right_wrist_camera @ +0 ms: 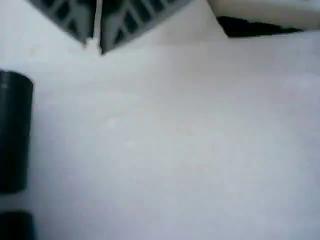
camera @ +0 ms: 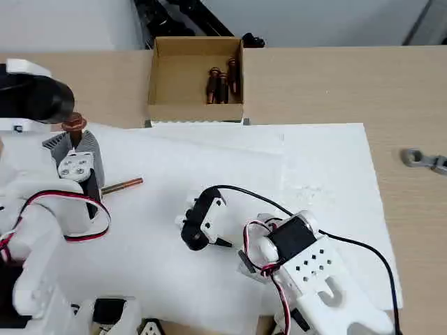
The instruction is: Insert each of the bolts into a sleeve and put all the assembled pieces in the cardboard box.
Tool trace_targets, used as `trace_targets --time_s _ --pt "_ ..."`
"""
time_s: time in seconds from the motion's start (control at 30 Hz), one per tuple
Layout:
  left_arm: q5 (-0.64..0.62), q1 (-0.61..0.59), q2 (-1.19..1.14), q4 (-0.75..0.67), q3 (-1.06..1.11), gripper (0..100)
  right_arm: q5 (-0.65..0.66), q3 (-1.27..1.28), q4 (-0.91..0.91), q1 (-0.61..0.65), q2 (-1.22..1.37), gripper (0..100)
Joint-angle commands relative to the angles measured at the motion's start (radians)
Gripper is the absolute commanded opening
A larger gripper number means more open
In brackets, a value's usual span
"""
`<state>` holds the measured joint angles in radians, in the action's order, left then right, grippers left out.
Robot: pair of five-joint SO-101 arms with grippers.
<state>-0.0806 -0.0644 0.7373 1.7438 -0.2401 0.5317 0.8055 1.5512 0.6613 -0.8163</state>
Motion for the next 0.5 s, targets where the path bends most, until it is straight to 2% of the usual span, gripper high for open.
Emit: trace_targets --time_s 0.0,0.13,0.2,0.47 --pt "-0.003 0.005 0.012 0.006 0.002 0 0.008 0.000 -0.028 -0.012 0.001 11.7" --pt "-0.003 0.005 0.014 0.006 0.002 0 0.014 0.000 -0.028 -0.012 0.001 27.5" --pt "-0.003 0.005 0.014 0.006 0.002 0 0.014 0.000 -0.028 -0.012 0.002 31.0" --pt "-0.023 0.005 0.012 0.006 0.002 0 0.011 0.011 -0.054 -0.013 0.012 24.9"
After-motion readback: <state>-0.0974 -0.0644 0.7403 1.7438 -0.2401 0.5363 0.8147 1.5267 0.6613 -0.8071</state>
